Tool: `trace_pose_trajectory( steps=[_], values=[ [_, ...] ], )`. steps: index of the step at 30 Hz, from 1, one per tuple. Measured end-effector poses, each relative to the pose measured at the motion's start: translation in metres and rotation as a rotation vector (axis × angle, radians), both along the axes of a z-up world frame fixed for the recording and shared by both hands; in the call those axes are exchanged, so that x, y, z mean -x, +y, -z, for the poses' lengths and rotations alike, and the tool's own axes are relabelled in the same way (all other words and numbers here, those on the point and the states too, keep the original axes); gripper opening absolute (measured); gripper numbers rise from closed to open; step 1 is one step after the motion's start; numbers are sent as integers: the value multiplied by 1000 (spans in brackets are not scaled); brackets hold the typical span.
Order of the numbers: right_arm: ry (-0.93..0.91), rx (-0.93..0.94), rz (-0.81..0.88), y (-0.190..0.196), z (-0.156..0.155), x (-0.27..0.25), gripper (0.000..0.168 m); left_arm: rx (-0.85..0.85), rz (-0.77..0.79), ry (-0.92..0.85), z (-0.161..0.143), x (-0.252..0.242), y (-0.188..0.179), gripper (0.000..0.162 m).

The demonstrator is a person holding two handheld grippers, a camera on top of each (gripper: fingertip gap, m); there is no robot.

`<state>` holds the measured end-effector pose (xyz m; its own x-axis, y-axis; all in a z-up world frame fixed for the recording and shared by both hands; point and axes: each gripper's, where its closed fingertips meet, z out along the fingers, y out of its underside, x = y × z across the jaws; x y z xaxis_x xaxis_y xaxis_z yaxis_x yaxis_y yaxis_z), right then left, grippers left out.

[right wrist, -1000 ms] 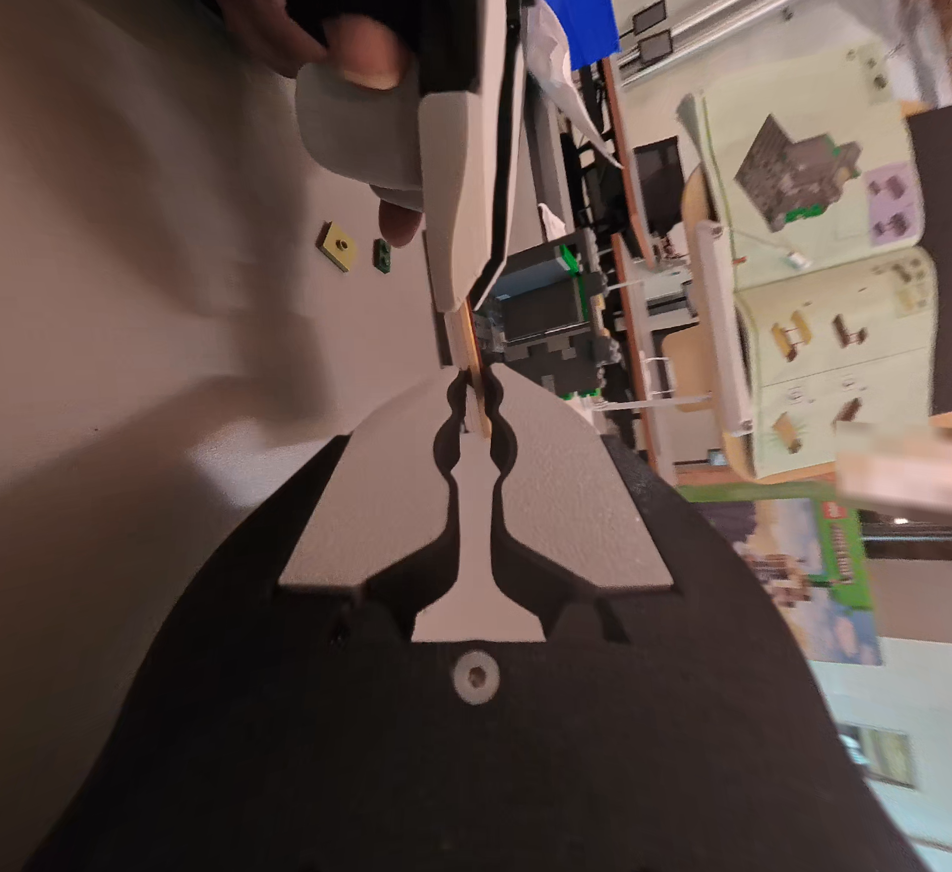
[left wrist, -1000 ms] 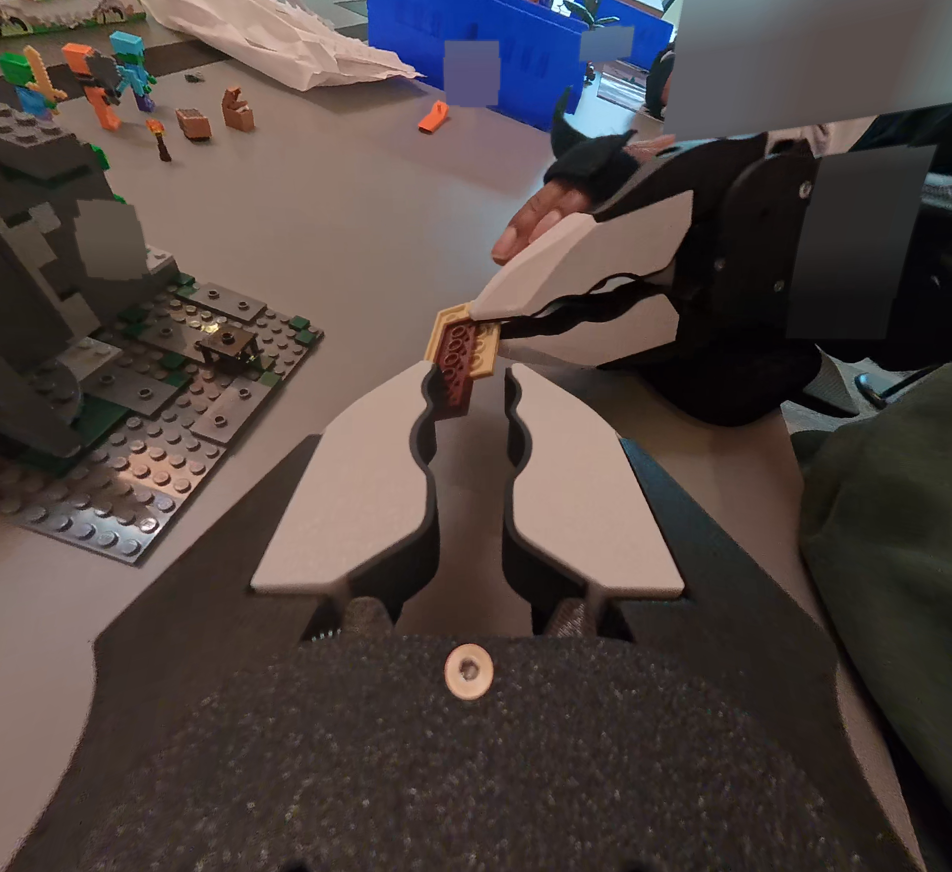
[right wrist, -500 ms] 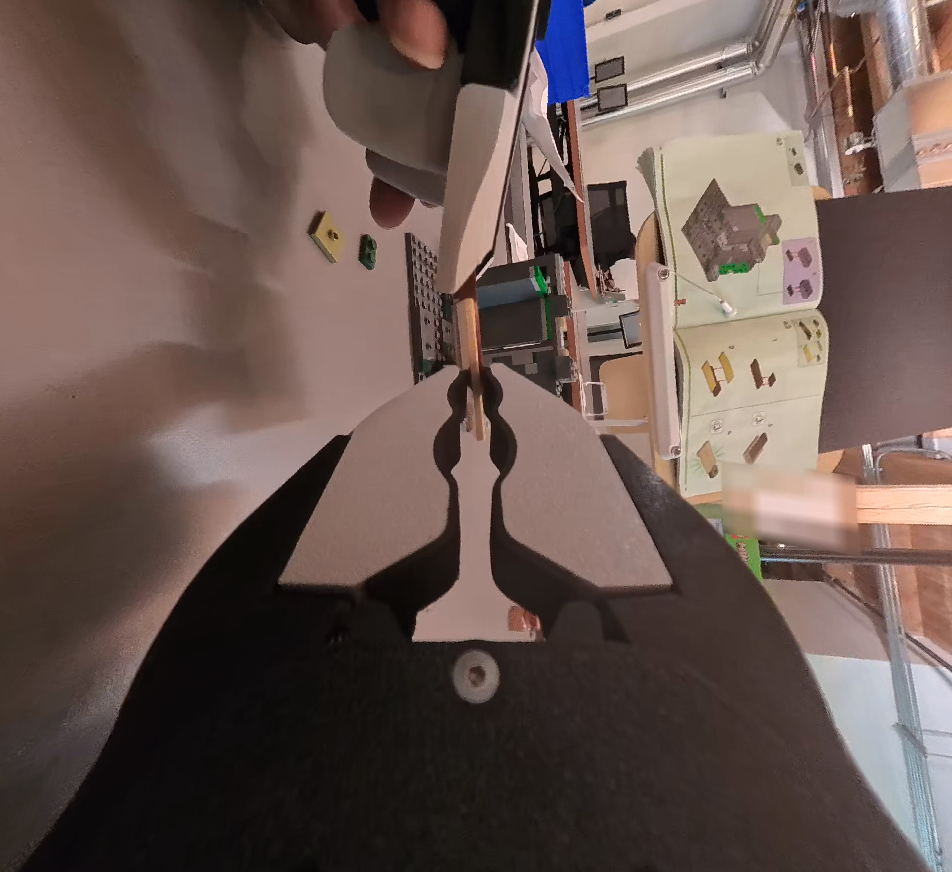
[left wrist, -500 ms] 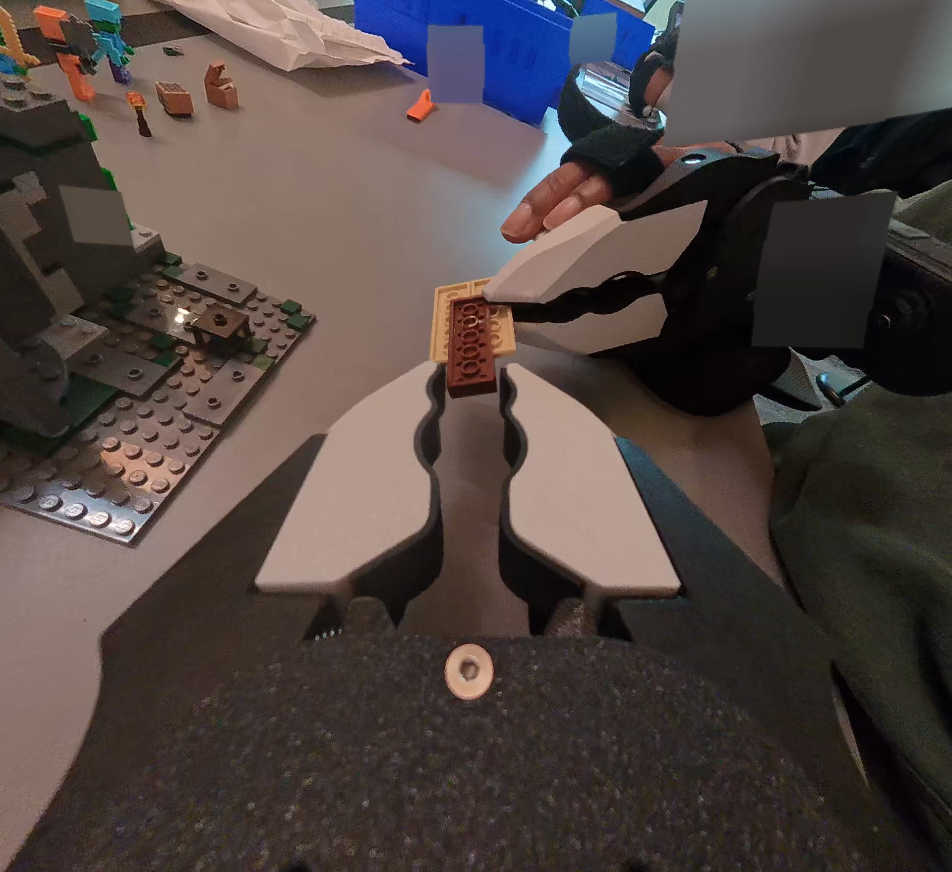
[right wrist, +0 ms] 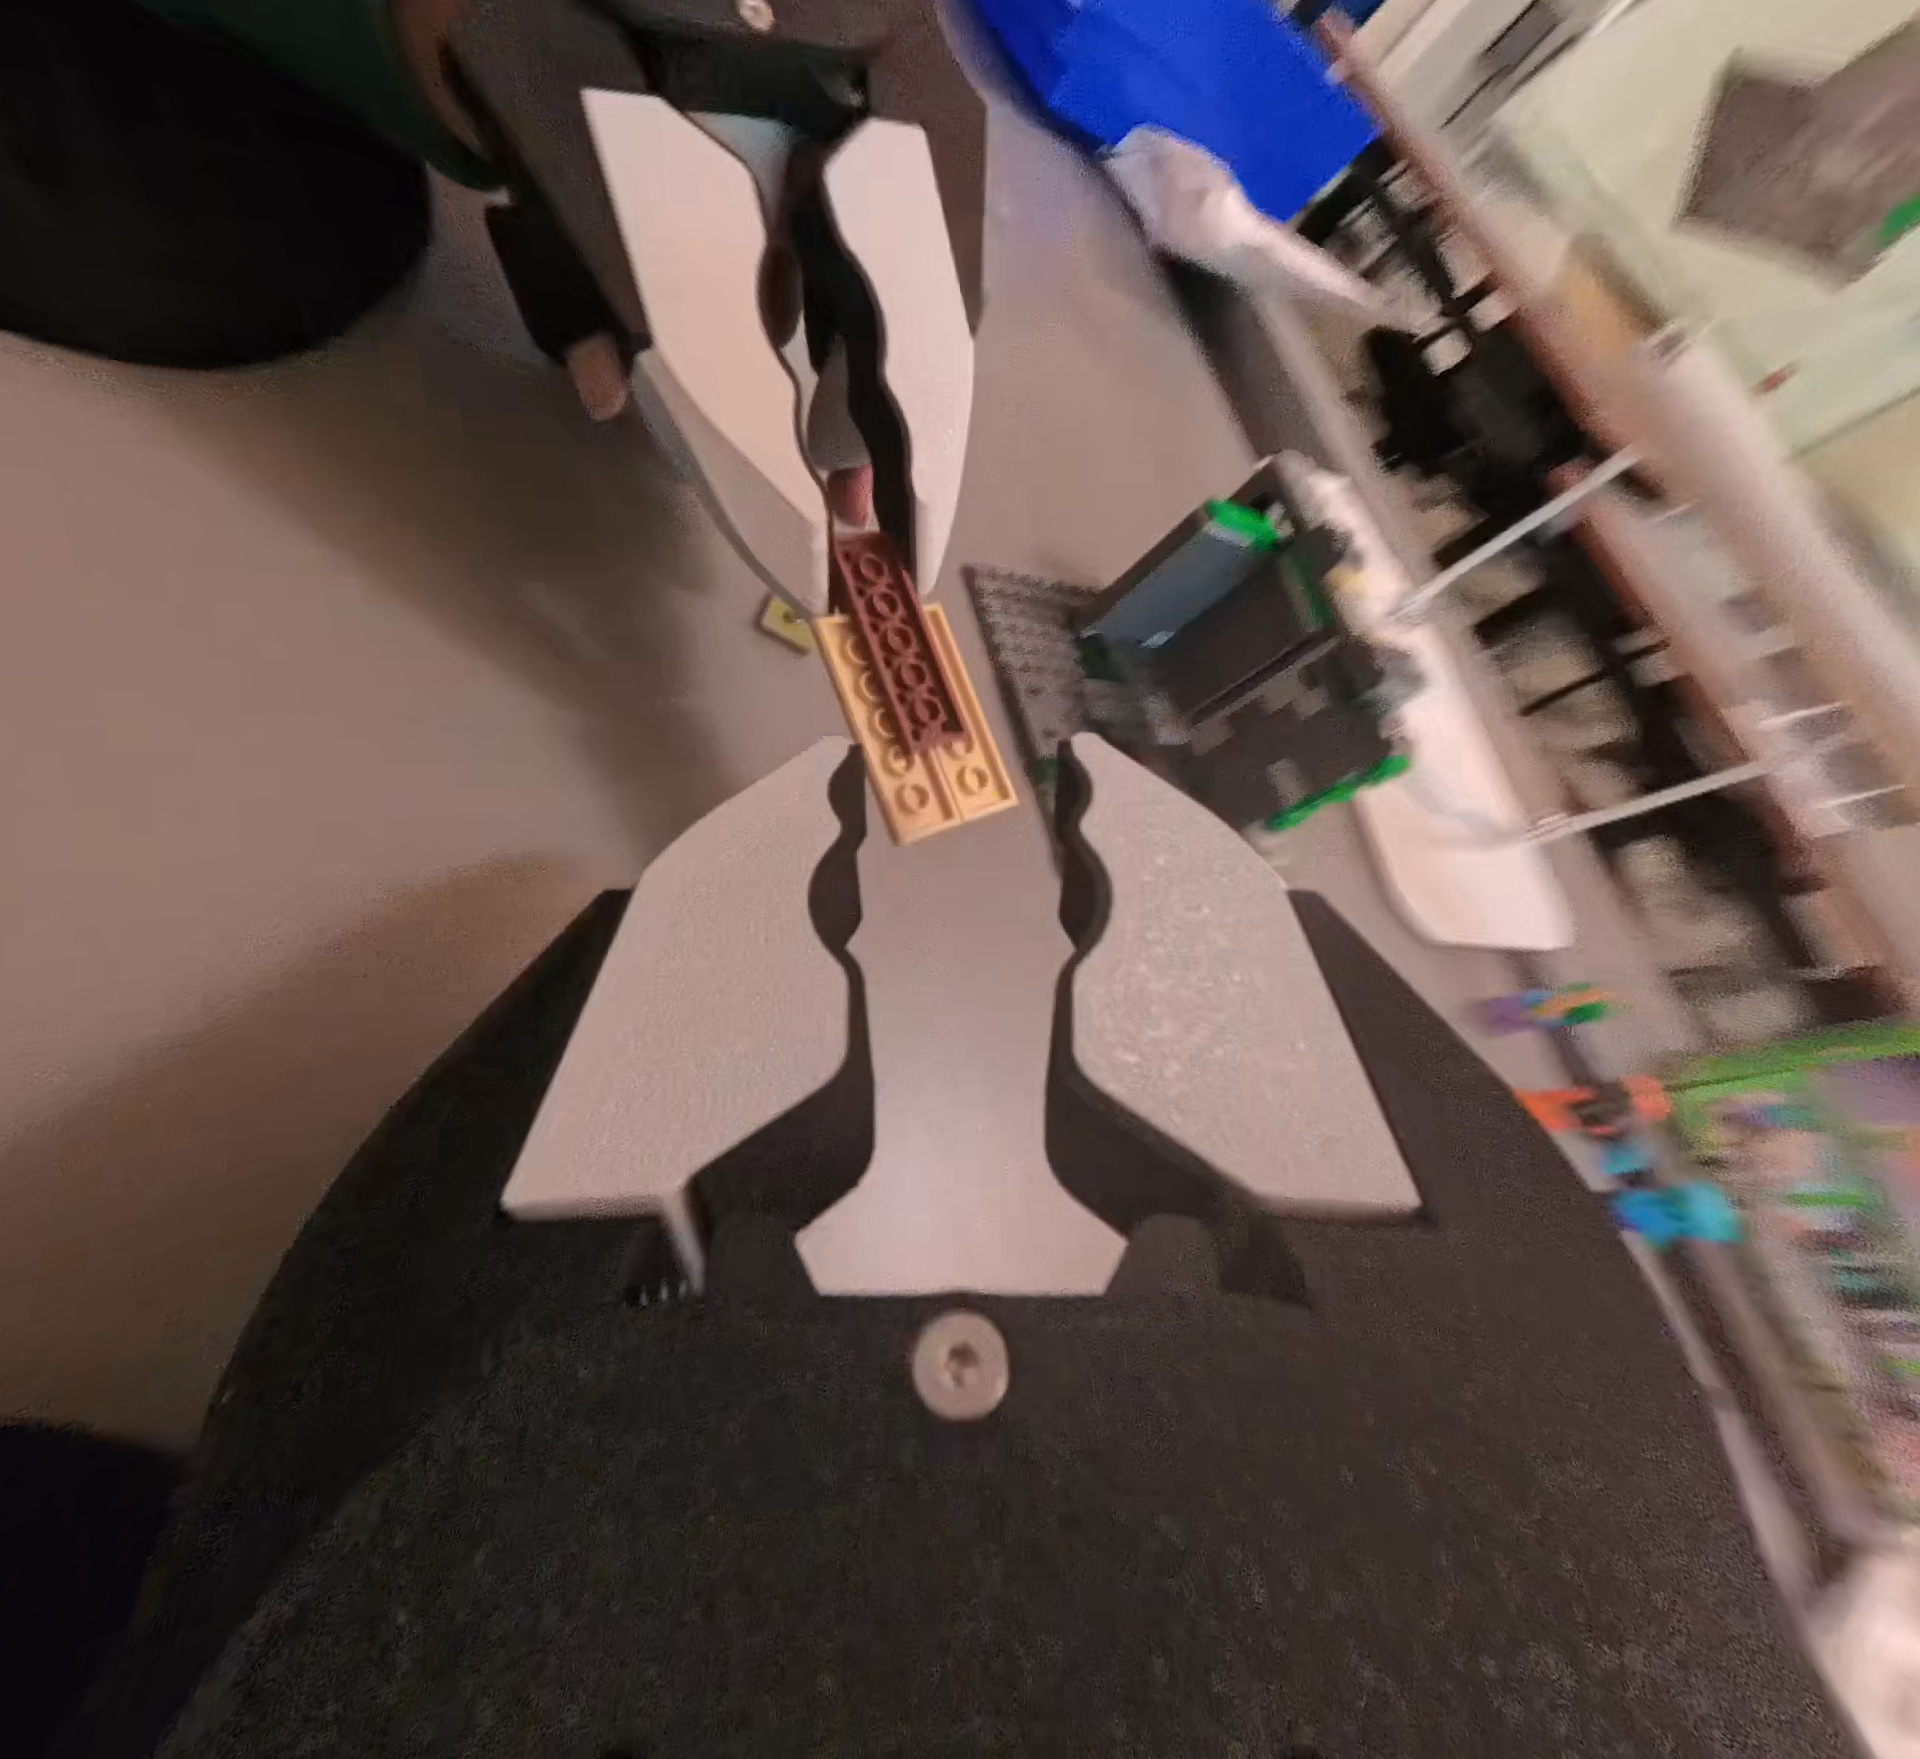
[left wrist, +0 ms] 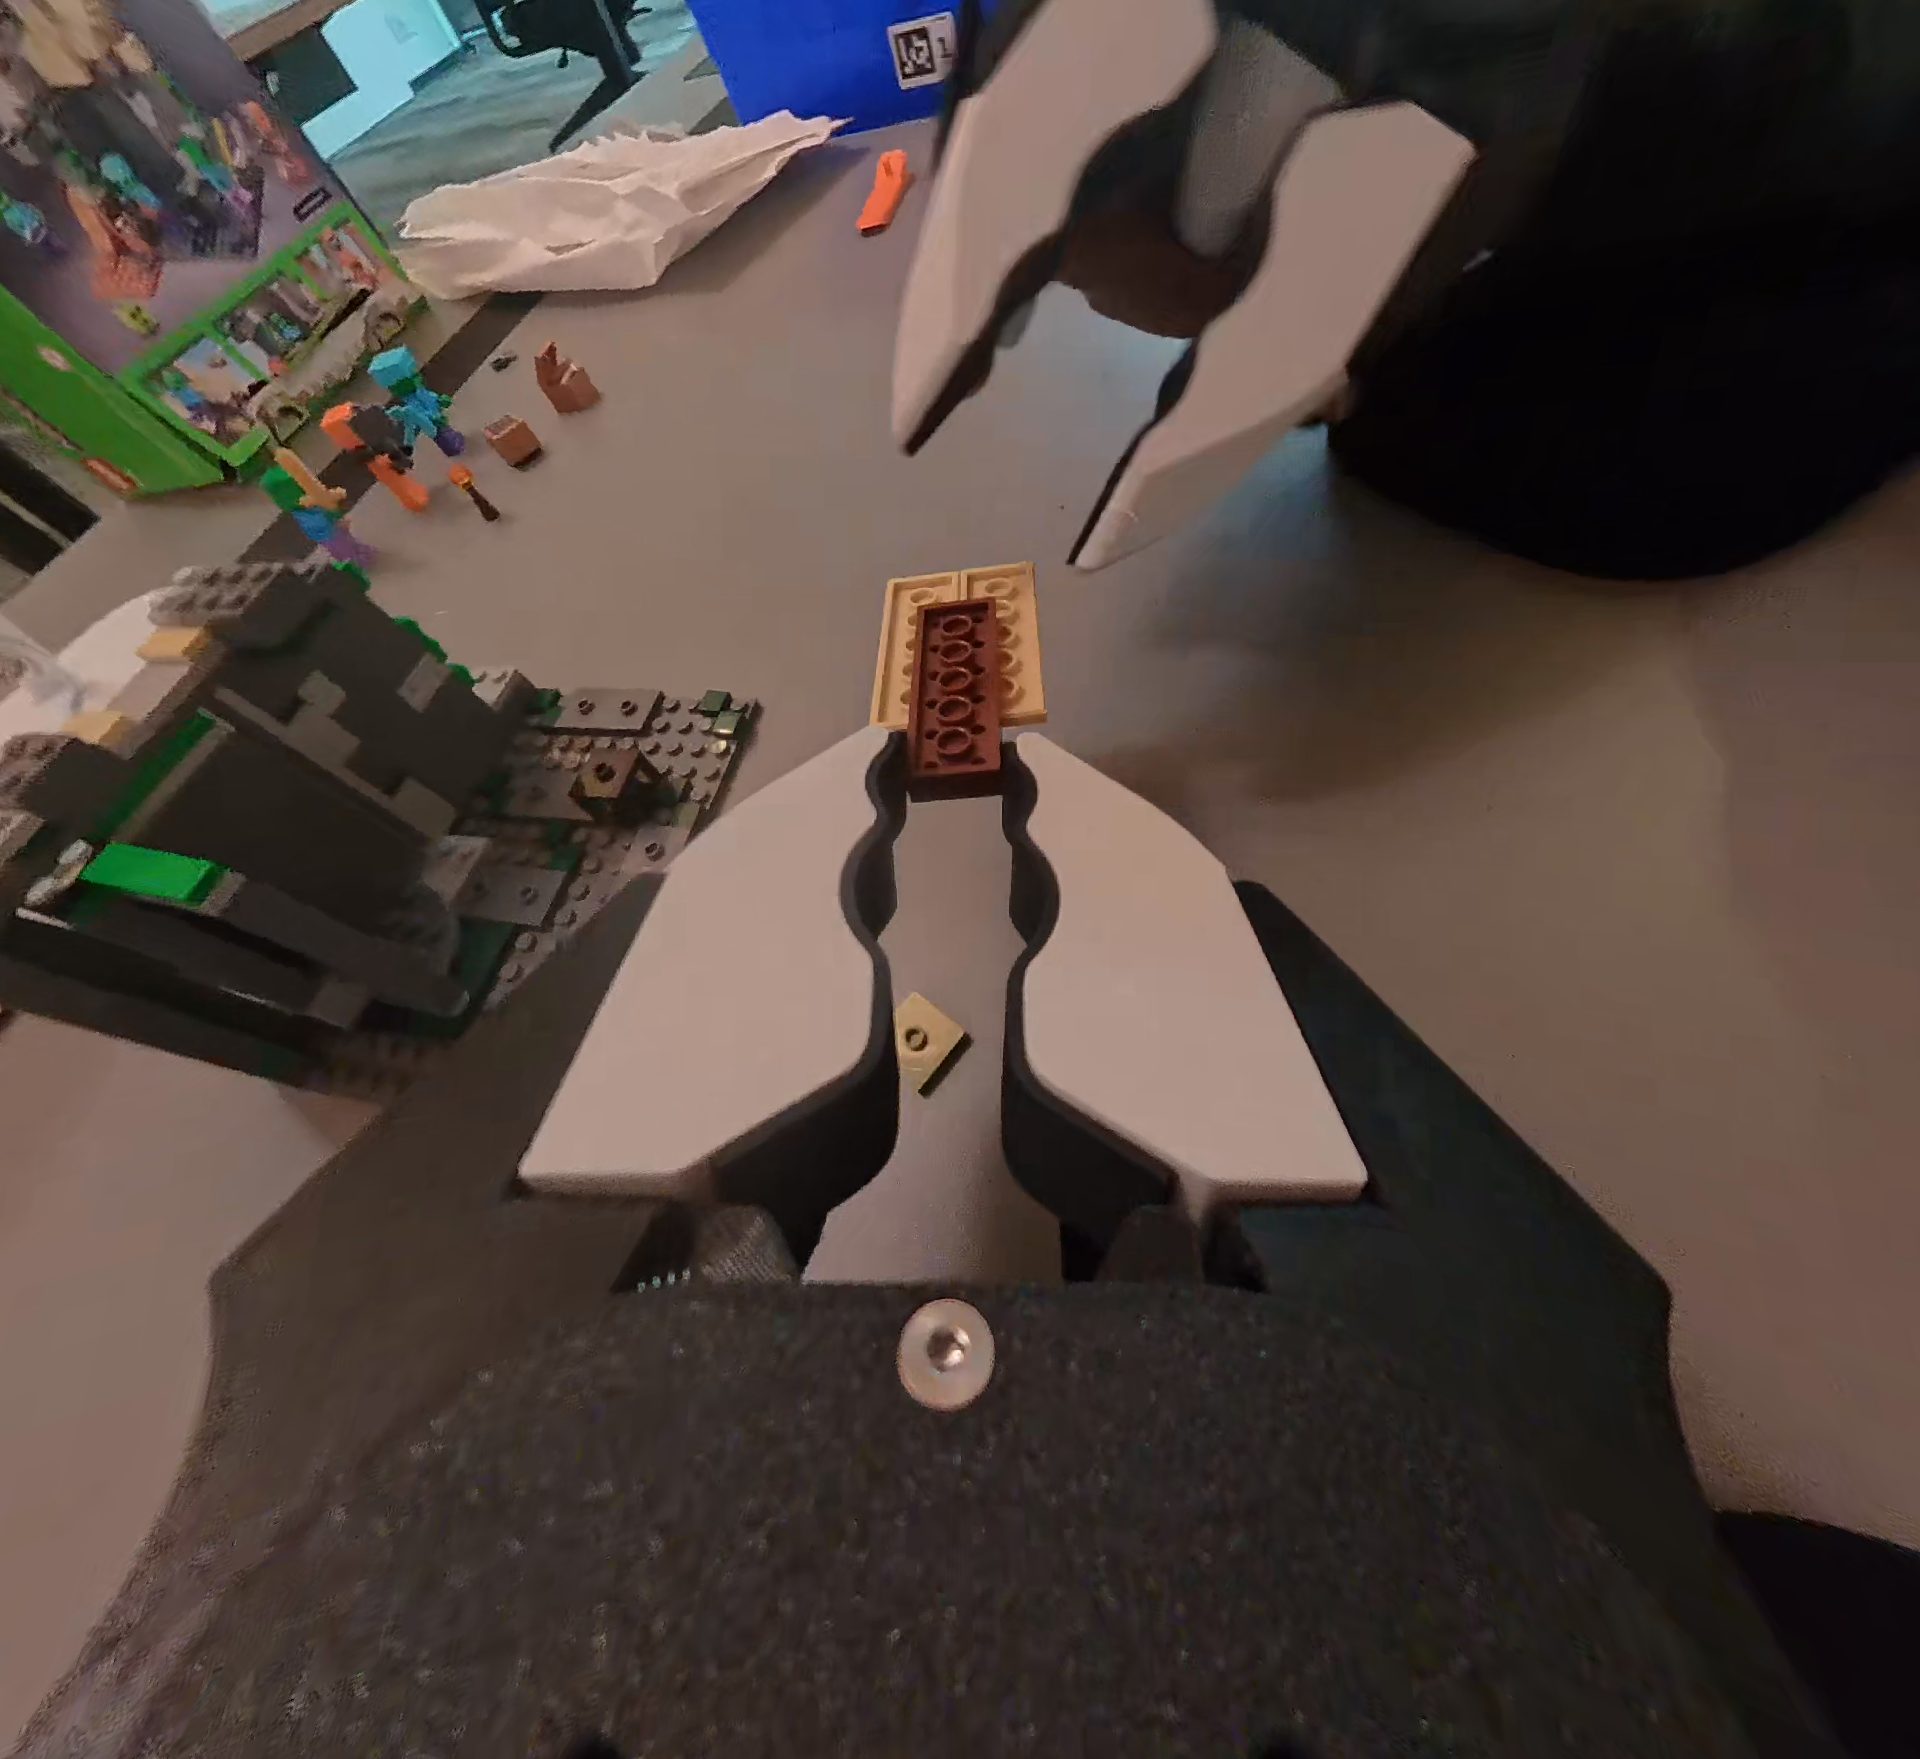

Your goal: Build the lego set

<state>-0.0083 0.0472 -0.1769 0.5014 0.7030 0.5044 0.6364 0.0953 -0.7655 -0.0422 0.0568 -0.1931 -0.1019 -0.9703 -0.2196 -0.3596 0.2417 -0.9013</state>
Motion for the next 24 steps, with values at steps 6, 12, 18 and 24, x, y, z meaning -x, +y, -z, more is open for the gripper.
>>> trace_pose_trajectory(
  steps=[6, 12, 18, 24],
  values=[
    [24, 287, -128, -10, 16, -5, 43, -83, 100, -4, 2, -3, -20, 17],
    [-94, 394, -234, -15, 33, 7, 45, -85, 119, -1, 4, -3, -23, 17],
    [-151, 386, -255, -13, 38, 9, 35, -69, 118, 9, 7, -3, -22, 17],
    [-180, 415, -246, -11, 41, 3, 35, -51, 95, 58, 16, -3, -18, 17]
  ],
)
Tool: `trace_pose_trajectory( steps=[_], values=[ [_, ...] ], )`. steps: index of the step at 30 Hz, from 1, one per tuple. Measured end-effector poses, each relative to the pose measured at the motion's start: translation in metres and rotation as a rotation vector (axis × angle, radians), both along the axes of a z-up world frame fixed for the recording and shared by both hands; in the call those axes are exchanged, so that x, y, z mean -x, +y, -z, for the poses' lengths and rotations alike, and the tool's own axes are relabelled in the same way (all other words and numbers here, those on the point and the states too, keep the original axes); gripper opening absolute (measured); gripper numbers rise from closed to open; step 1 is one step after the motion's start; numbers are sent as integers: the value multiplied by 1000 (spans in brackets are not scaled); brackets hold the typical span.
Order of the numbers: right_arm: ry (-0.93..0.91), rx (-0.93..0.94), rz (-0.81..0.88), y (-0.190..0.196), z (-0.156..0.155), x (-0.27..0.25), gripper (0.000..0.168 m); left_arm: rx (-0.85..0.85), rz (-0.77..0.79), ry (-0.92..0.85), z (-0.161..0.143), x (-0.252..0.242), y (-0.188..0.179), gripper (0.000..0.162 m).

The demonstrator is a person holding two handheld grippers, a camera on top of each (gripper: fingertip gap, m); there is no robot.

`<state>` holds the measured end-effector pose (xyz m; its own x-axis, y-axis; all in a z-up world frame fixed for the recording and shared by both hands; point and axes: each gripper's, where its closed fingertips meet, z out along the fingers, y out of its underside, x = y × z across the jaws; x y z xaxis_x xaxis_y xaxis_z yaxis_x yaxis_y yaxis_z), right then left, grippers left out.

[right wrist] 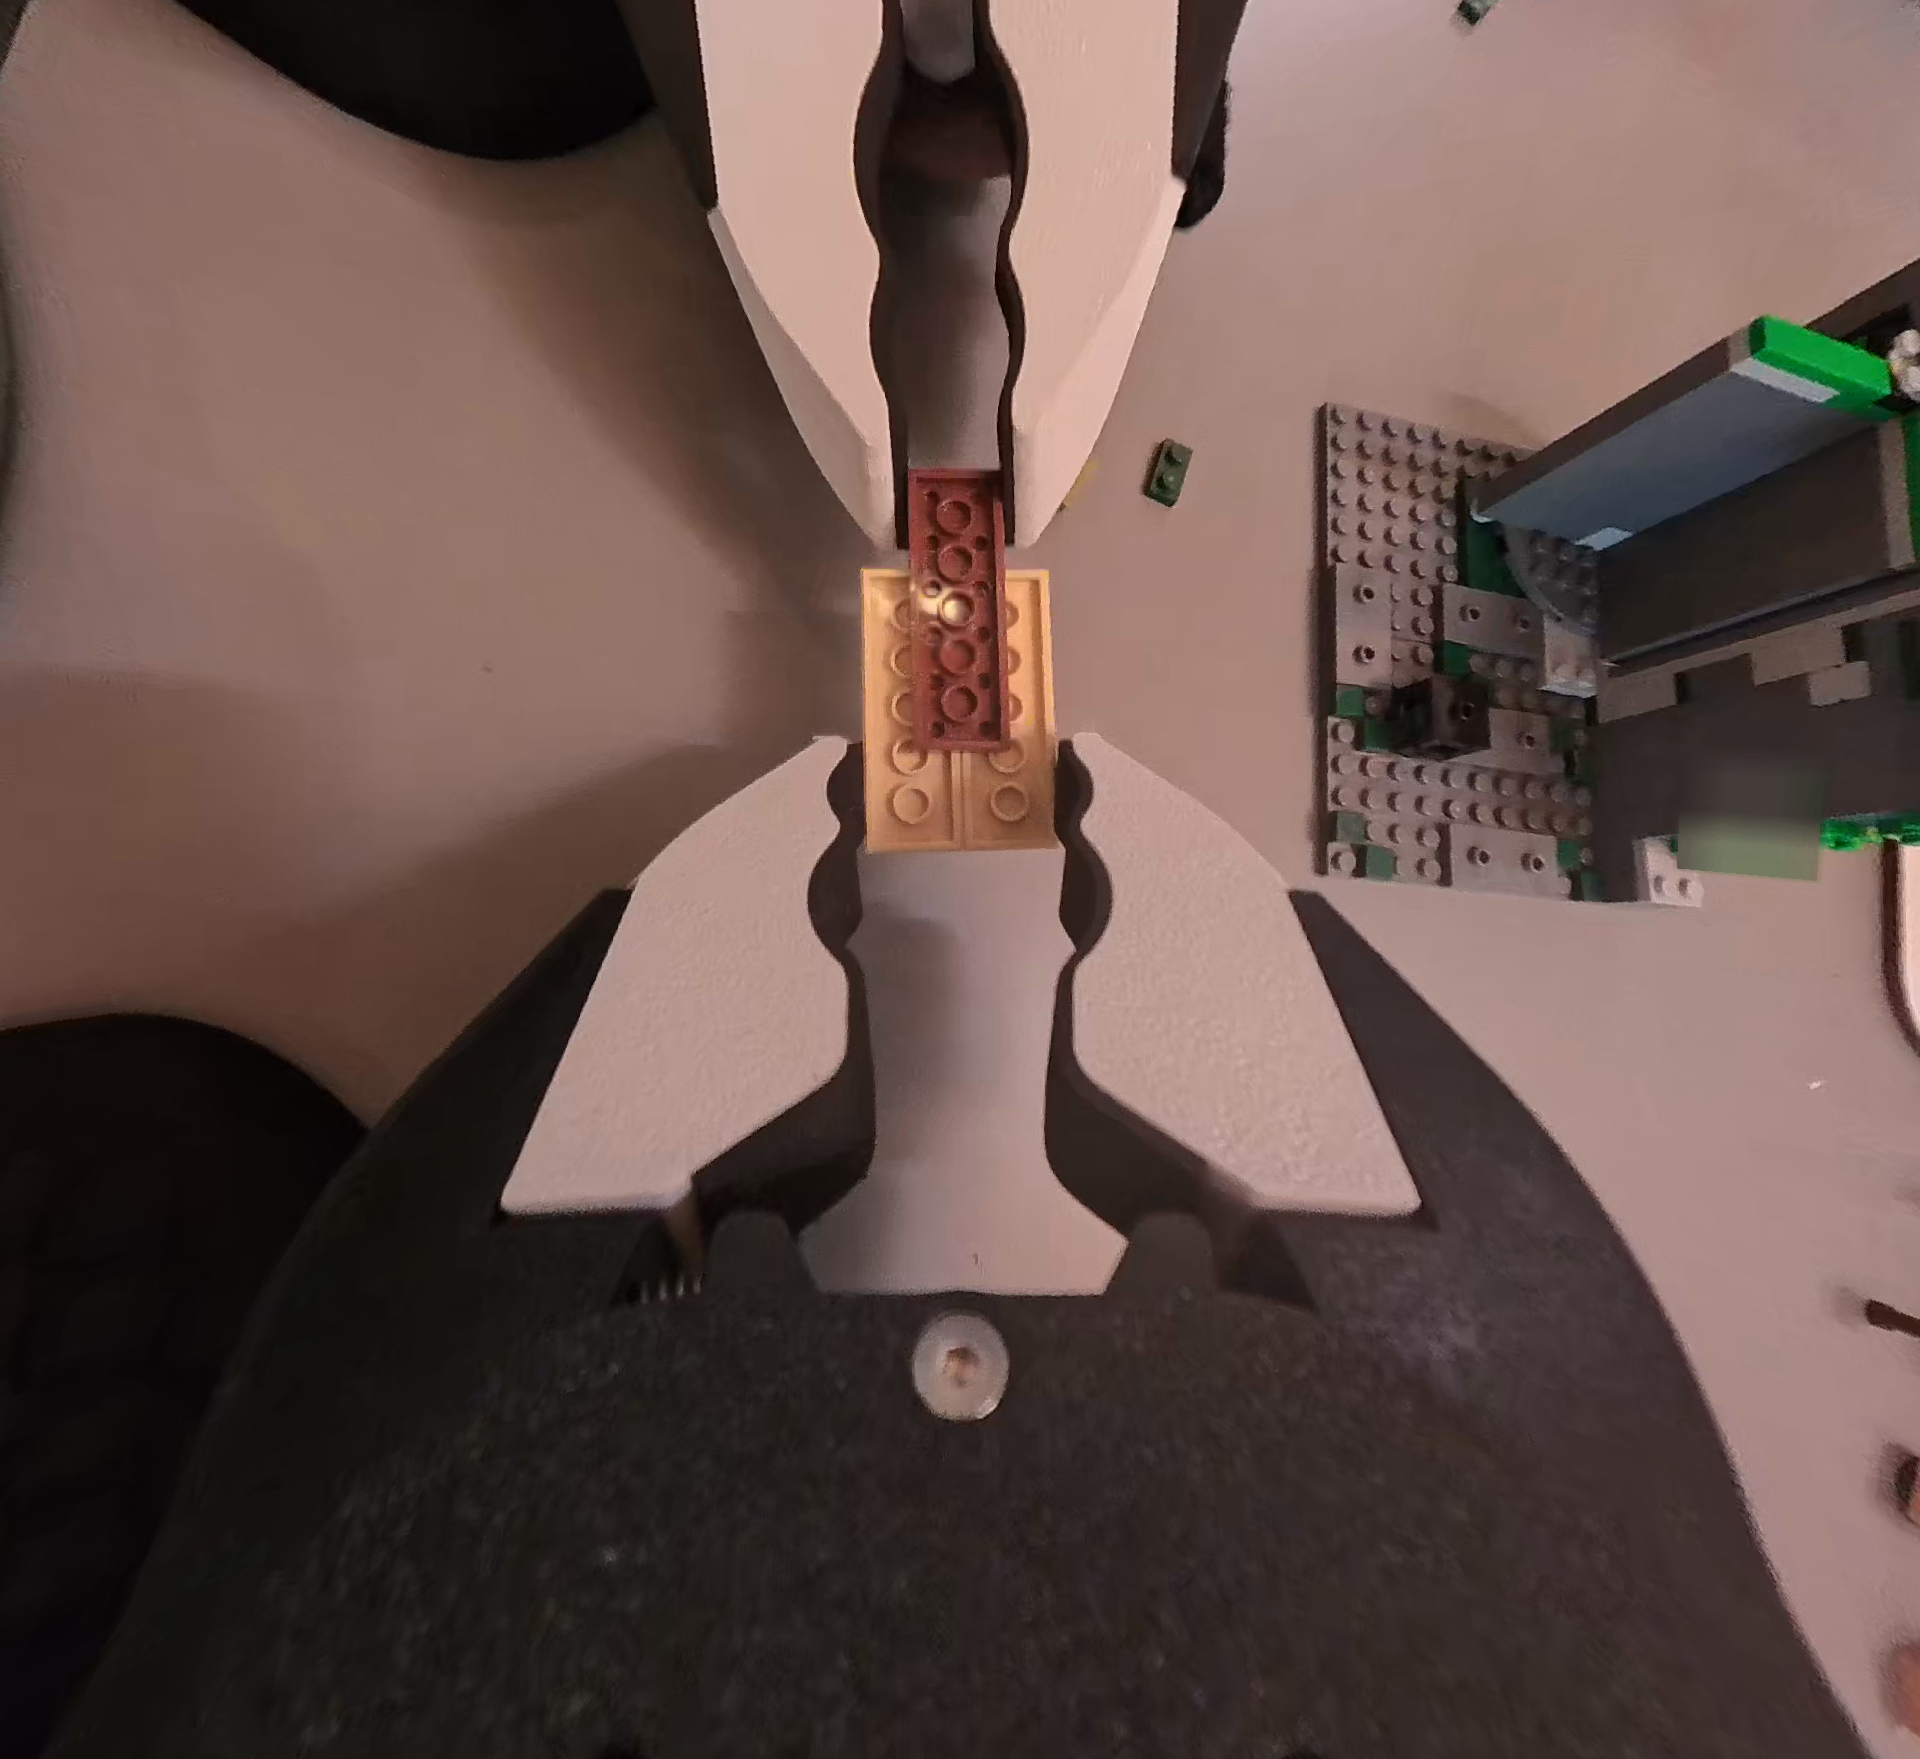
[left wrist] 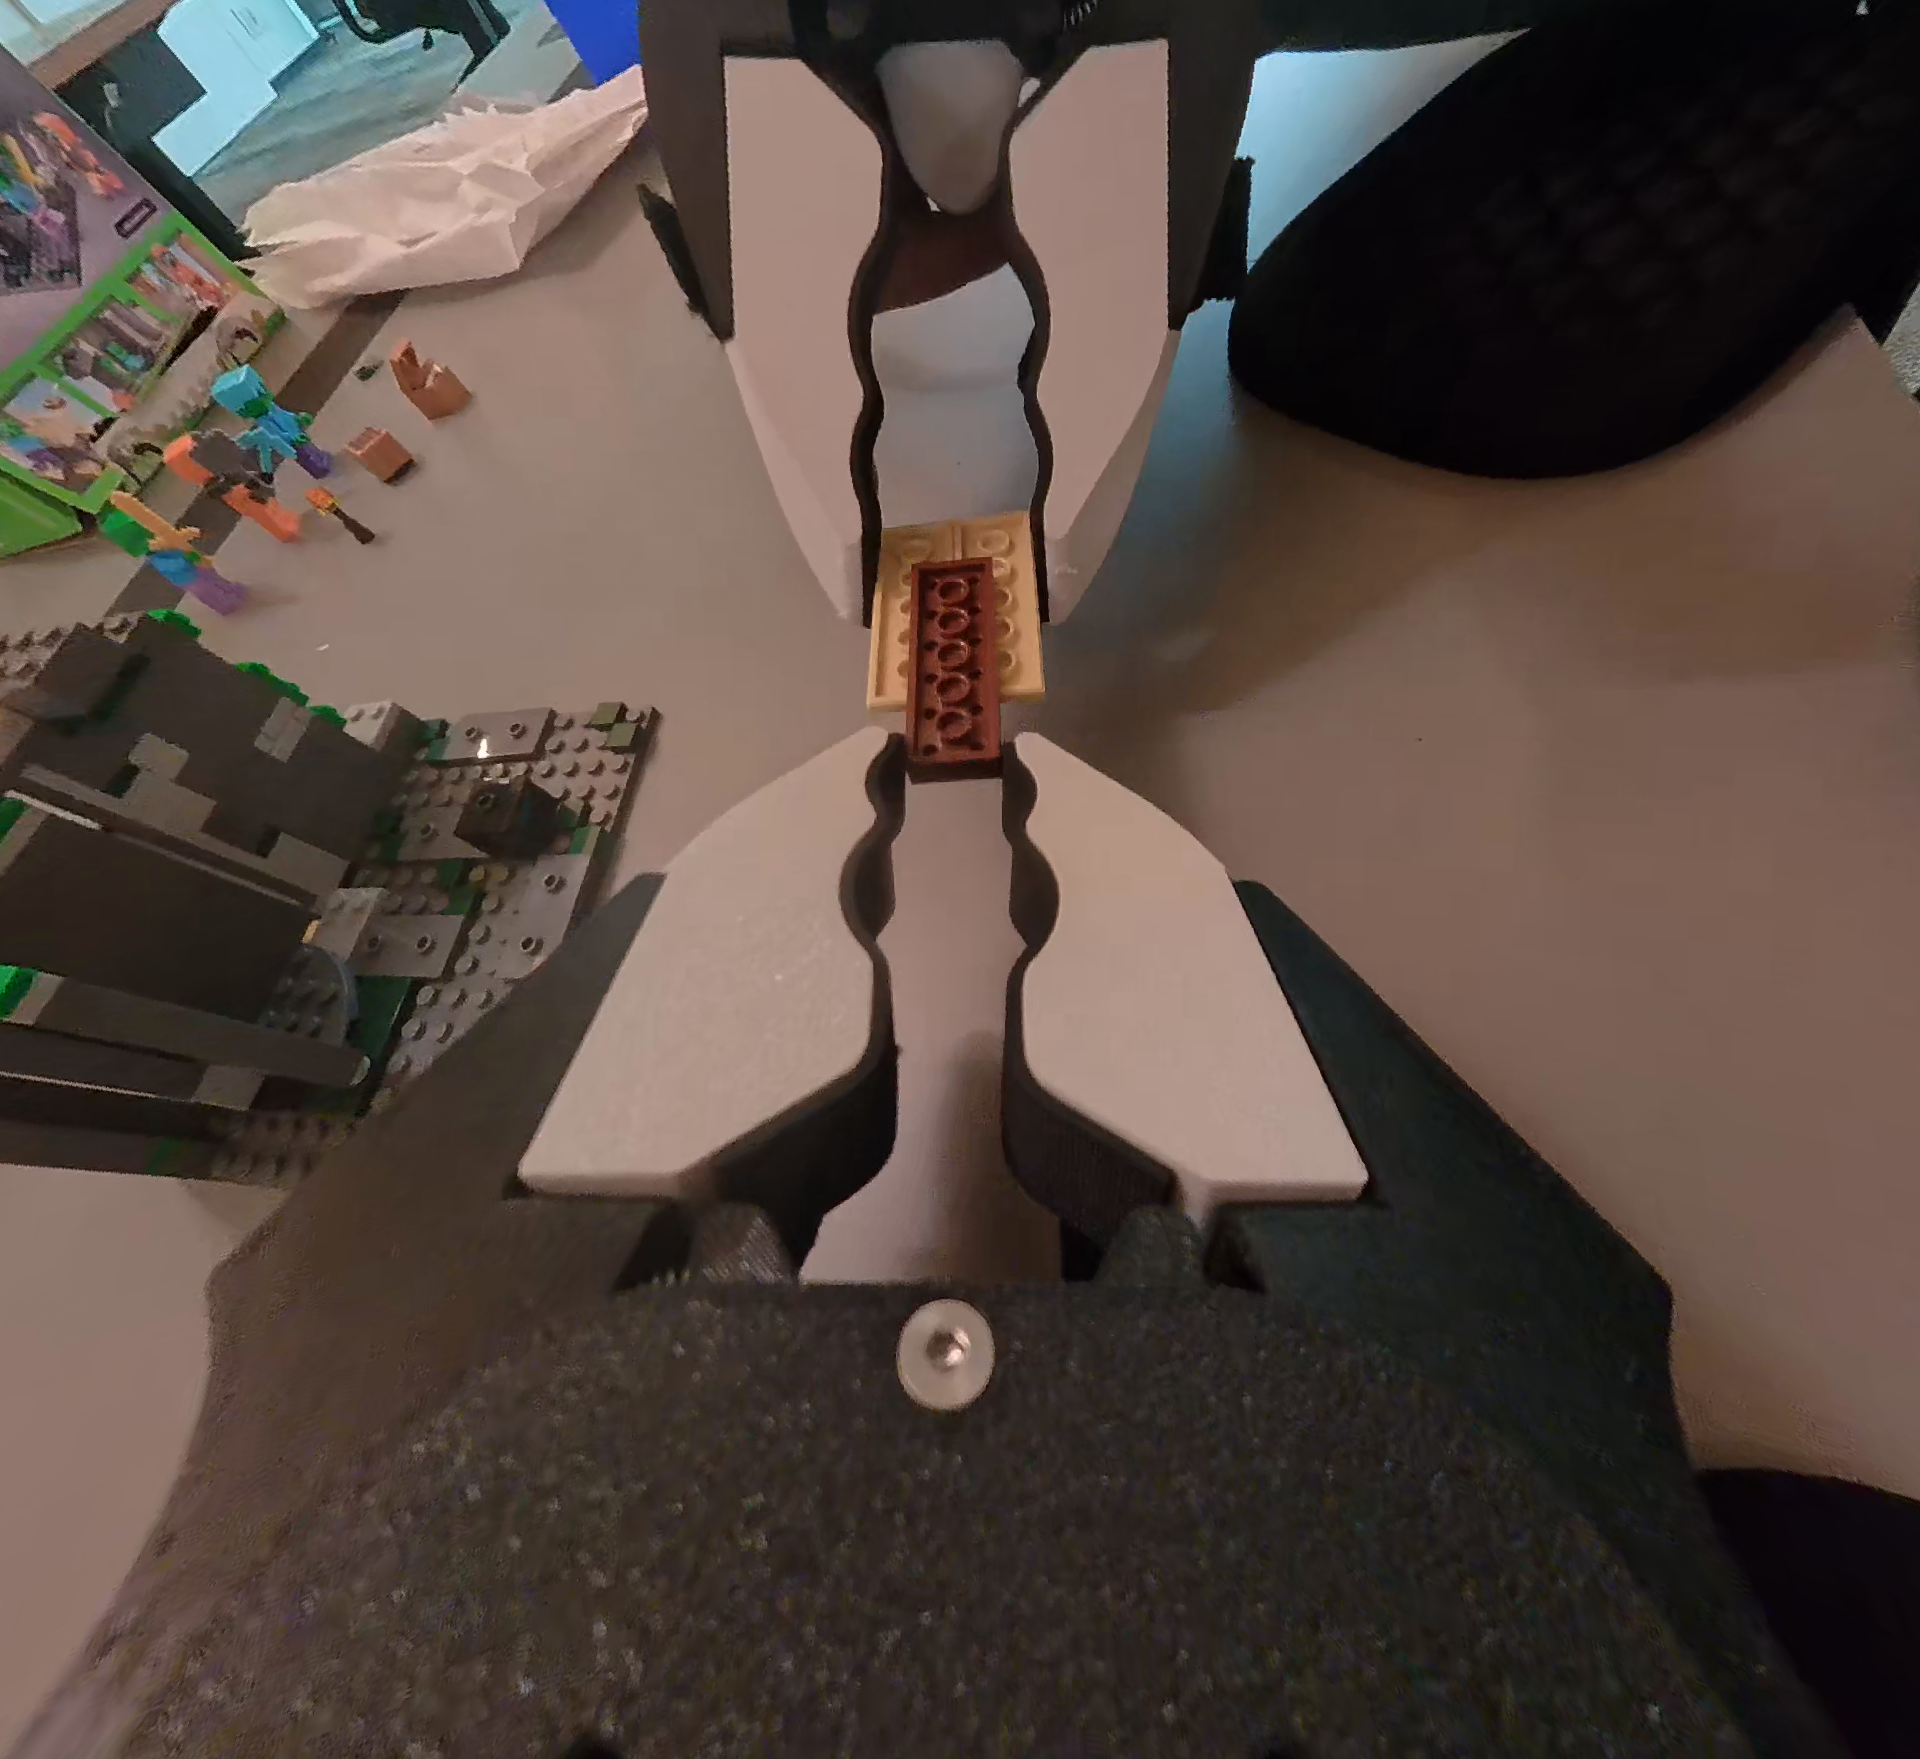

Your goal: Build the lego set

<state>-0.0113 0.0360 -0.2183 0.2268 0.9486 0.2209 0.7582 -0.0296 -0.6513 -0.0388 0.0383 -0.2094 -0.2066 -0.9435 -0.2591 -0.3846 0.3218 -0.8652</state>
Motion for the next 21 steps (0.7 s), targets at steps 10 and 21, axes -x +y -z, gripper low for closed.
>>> trace_pose_trajectory(
  steps=[10, 21],
  values=[
    [-114, 86, -7, -1, 22, -17, 35, 14, -35, 15, 2, 3, 8, 18],
    [-263, 138, -193, -12, 31, -17, 35, 33, -32, 118, 16, 4, 3, 16]
  ],
)
